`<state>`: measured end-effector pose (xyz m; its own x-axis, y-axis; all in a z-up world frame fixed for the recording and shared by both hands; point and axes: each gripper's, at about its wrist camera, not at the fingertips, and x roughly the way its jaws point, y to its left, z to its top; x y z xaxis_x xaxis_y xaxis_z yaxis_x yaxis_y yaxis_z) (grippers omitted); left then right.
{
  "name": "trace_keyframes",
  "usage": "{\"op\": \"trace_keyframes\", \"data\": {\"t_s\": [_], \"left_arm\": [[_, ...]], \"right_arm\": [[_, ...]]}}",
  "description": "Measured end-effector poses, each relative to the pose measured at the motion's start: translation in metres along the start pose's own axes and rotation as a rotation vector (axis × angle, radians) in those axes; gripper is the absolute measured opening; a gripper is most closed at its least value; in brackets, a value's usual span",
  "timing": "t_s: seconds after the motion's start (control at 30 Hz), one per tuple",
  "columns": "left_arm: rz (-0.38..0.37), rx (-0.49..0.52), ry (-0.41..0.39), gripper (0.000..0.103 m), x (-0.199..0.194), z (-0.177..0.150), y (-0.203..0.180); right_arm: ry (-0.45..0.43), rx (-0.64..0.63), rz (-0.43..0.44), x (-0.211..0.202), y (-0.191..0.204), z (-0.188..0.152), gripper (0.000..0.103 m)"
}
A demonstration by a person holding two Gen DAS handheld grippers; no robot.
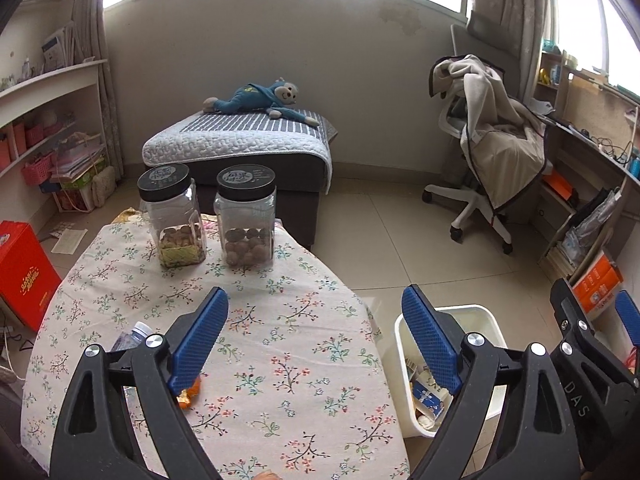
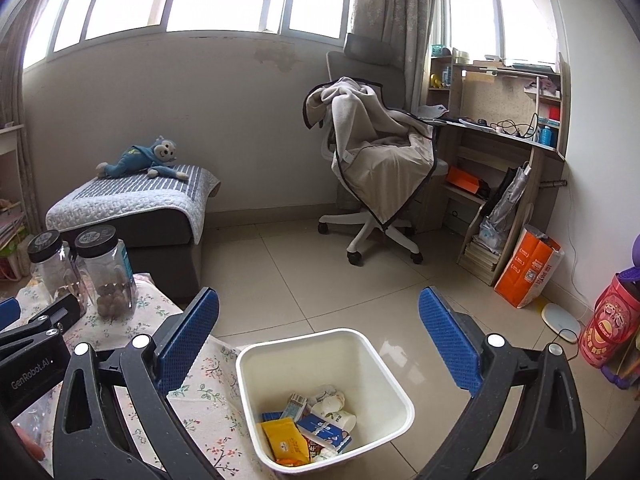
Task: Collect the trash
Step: 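Move both tools back over the table, then lower the left tool onto the clear plastic water bottle, then grasp the water bottle with the left tool while the right tool grasps the orange peel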
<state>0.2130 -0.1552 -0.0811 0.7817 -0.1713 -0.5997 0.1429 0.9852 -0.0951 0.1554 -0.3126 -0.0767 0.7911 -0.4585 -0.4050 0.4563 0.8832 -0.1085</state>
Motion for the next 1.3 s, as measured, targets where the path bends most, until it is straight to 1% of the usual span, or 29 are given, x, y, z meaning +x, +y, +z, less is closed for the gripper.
{"op": "trace_keyframes", "data": {"t_s": [0.27, 0.4, 0.47, 0.53, 0.6, 0.67, 0.77, 0.9, 1.0, 1.03, 1.07, 1.1, 1.13, 1.2, 1.3], "left_arm": [[0.101, -0.054, 0.052, 0.086, 0.011, -0.013, 0.065], [0.168, -0.065, 0.108, 0.086, 0.023, -0.025, 0.102], [0.214, -0.052, 0.176, 0.086, 0.037, -0.031, 0.122], [0.256, -0.03, 0.265, 0.086, 0.054, -0.04, 0.144], [0.282, 0.006, 0.368, 0.086, 0.074, -0.049, 0.165], [0.293, 0.034, 0.463, 0.086, 0.093, -0.059, 0.185], [0.271, 0.06, 0.556, 0.086, 0.113, -0.069, 0.208], [0.221, 0.049, 0.662, 0.086, 0.135, -0.079, 0.228], [0.151, 0.019, 0.735, 0.086, 0.15, -0.089, 0.241], [0.121, 0.005, 0.751, 0.081, 0.153, -0.09, 0.243], [0.093, -0.005, 0.76, 0.074, 0.154, -0.092, 0.245], [0.075, -0.007, 0.769, 0.062, 0.154, -0.093, 0.248], [0.071, -0.008, 0.766, 0.058, 0.153, -0.093, 0.25], [0.071, -0.014, 0.748, 0.056, 0.147, -0.092, 0.257], [0.079, -0.04, 0.703, 0.054, 0.134, -0.085, 0.271]], "right_arm": [[0.031, -0.093, 0.08, -0.002, 0.066, -0.01, 0.096], [0.077, -0.119, 0.122, 0.003, 0.095, -0.017, 0.096], [0.104, -0.132, 0.143, 0.007, 0.109, -0.021, 0.096], [0.137, -0.153, 0.165, 0.011, 0.124, -0.026, 0.096], [0.181, -0.176, 0.19, 0.016, 0.138, -0.032, 0.096], [0.227, -0.2, 0.214, 0.022, 0.153, -0.04, 0.096], [0.3, -0.23, 0.25, 0.032, 0.174, -0.05, 0.096], [0.402, -0.245, 0.296, 0.046, 0.198, -0.063, 0.096], [0.491, -0.253, 0.338, 0.059, 0.215, -0.073, 0.096], [0.518, -0.259, 0.356, 0.062, 0.221, -0.078, 0.096], [0.542, -0.262, 0.374, 0.065, 0.226, -0.082, 0.096], [0.568, -0.265, 0.394, 0.067, 0.231, -0.086, 0.096], [0.599, -0.273, 0.42, 0.069, 0.239, -0.091, 0.096], [0.647, -0.292, 0.459, 0.071, 0.253, -0.099, 0.096], [0.661, -0.331, 0.49, 0.069, 0.274, -0.108, 0.096]]}}
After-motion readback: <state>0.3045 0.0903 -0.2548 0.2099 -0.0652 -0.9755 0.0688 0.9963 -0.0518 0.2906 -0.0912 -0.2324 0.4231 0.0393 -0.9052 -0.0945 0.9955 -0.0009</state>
